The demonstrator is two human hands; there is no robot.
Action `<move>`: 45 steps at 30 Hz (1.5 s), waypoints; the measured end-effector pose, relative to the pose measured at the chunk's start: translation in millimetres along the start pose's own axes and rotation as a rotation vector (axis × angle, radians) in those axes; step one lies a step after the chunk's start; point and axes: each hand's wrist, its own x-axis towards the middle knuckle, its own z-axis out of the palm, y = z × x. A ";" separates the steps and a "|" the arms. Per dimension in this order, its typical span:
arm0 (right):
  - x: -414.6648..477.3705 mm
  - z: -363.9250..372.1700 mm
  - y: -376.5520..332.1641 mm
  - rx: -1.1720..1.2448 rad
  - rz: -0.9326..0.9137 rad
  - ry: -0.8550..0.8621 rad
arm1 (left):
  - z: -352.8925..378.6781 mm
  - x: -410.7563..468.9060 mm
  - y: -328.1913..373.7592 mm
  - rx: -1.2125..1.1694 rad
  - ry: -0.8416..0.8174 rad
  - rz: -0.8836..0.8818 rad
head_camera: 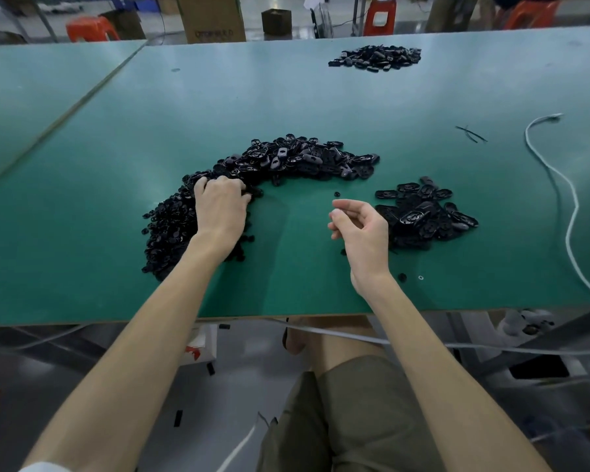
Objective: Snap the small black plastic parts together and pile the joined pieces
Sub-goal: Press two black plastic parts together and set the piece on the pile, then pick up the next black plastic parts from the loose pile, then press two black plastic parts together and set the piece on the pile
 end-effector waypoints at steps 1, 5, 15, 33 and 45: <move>0.1 0.2 0.0 0.002 0.001 -0.001 | -0.3 -1.7 0.7 -0.016 0.015 0.004; 0.4 -1.4 0.4 -0.002 -0.006 -0.007 | -2.9 -12.5 11.9 -0.204 0.037 0.002; -1.7 0.5 0.7 -0.032 -0.057 -0.090 | -4.6 -54.8 68.2 -0.695 -0.062 0.359; -2.7 -0.1 -3.5 0.005 -0.035 -0.073 | -7.1 -28.7 9.8 0.008 -0.004 -0.042; -2.8 0.6 -5.8 0.084 -0.003 -0.056 | -11.4 -35.2 34.1 -0.243 0.008 -0.012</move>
